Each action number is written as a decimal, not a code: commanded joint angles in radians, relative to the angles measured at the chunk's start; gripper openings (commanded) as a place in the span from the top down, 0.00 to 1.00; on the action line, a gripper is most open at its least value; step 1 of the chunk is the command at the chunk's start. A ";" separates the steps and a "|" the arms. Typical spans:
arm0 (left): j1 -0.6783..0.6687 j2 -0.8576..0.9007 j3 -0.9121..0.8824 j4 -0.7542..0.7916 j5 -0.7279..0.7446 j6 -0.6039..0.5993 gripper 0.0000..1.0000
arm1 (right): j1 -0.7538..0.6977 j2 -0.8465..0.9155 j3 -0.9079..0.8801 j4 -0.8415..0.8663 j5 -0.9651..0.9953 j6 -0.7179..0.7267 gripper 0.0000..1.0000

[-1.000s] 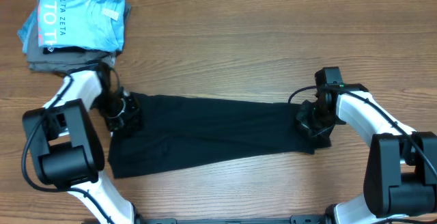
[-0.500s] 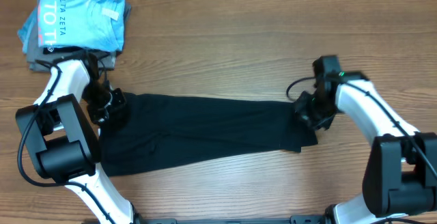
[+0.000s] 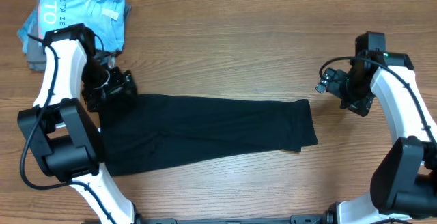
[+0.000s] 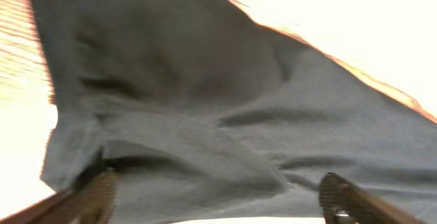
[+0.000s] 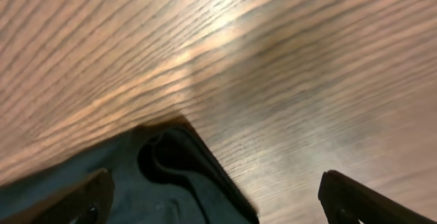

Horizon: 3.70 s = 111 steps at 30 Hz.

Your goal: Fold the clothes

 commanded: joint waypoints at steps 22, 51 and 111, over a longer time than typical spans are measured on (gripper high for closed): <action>-0.045 -0.003 0.013 0.006 0.033 0.026 0.00 | 0.027 -0.004 -0.413 0.266 -0.359 -0.145 0.00; -0.045 -0.003 0.012 -0.003 0.033 0.023 0.00 | -0.061 -0.062 -0.291 0.113 -0.123 0.154 0.96; -0.065 -0.002 0.012 -0.003 0.032 0.023 0.00 | 0.771 -0.195 -0.214 0.363 -0.249 0.506 0.91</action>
